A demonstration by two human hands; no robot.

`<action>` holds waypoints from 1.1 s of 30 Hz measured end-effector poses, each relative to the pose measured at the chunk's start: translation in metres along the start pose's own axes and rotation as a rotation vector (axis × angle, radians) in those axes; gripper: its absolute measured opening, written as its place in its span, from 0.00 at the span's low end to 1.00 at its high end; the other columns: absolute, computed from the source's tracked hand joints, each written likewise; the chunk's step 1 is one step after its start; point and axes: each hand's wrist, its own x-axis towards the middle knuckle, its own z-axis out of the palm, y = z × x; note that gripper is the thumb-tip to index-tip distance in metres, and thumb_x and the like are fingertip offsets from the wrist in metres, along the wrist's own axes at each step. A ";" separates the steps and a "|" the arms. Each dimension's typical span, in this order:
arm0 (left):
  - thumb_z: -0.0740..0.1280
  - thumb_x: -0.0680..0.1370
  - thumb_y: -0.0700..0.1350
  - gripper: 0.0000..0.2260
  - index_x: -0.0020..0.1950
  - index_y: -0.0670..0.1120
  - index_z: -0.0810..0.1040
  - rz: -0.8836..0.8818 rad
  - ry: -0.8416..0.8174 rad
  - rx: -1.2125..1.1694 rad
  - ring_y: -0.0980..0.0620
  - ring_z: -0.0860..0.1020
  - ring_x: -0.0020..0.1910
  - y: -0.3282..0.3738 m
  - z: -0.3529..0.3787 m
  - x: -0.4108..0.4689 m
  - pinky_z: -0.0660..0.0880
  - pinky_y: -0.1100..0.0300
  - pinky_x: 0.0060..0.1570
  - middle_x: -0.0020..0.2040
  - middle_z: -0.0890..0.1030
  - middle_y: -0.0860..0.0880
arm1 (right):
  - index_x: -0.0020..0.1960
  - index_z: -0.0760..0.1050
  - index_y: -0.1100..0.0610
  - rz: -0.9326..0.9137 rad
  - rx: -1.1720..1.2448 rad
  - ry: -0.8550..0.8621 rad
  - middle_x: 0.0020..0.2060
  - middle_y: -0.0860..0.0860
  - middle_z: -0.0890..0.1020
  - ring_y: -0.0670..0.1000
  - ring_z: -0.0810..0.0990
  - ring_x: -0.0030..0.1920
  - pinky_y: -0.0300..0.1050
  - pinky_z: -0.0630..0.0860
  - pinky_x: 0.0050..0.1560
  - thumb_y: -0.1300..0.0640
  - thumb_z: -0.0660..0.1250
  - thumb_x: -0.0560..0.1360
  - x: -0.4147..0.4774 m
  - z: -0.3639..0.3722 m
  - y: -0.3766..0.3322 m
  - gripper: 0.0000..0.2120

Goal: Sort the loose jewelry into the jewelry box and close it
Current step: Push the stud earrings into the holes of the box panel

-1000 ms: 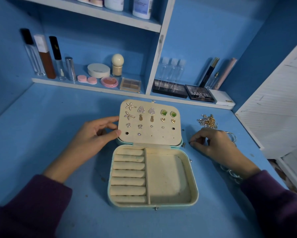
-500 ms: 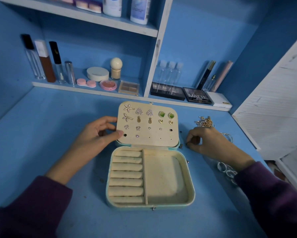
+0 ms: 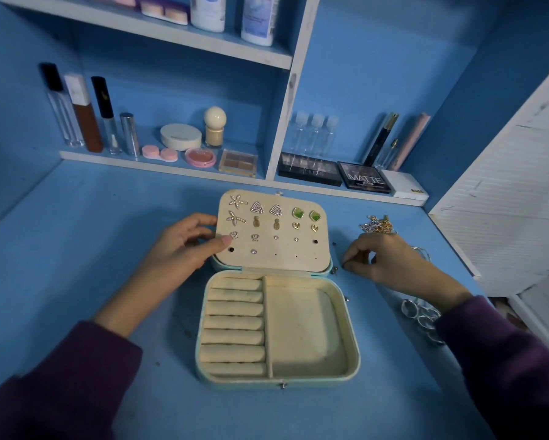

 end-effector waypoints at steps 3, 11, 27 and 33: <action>0.69 0.76 0.40 0.07 0.51 0.49 0.78 -0.009 -0.002 0.004 0.65 0.70 0.24 0.001 0.000 0.000 0.66 0.70 0.28 0.42 0.83 0.52 | 0.39 0.82 0.53 0.018 0.007 -0.004 0.34 0.41 0.80 0.38 0.77 0.37 0.26 0.69 0.37 0.64 0.71 0.70 0.002 -0.001 0.001 0.06; 0.69 0.76 0.40 0.08 0.53 0.48 0.78 -0.019 -0.003 0.016 0.64 0.70 0.25 0.002 0.000 -0.001 0.66 0.68 0.29 0.44 0.83 0.50 | 0.38 0.80 0.51 0.037 0.039 -0.033 0.34 0.45 0.82 0.40 0.78 0.36 0.27 0.70 0.37 0.62 0.73 0.70 0.005 -0.004 0.004 0.07; 0.68 0.76 0.40 0.08 0.54 0.47 0.78 -0.019 -0.017 0.009 0.64 0.70 0.25 0.005 0.000 -0.003 0.66 0.64 0.32 0.44 0.83 0.50 | 0.35 0.76 0.45 0.030 0.011 0.003 0.31 0.45 0.81 0.44 0.78 0.36 0.33 0.72 0.38 0.59 0.73 0.70 0.010 -0.004 0.002 0.12; 0.68 0.76 0.40 0.08 0.54 0.48 0.78 -0.023 -0.013 0.014 0.65 0.70 0.25 0.004 0.000 -0.003 0.66 0.63 0.33 0.44 0.83 0.51 | 0.35 0.76 0.45 0.042 0.017 -0.013 0.31 0.43 0.80 0.41 0.77 0.35 0.29 0.70 0.38 0.59 0.74 0.70 0.011 -0.003 0.002 0.11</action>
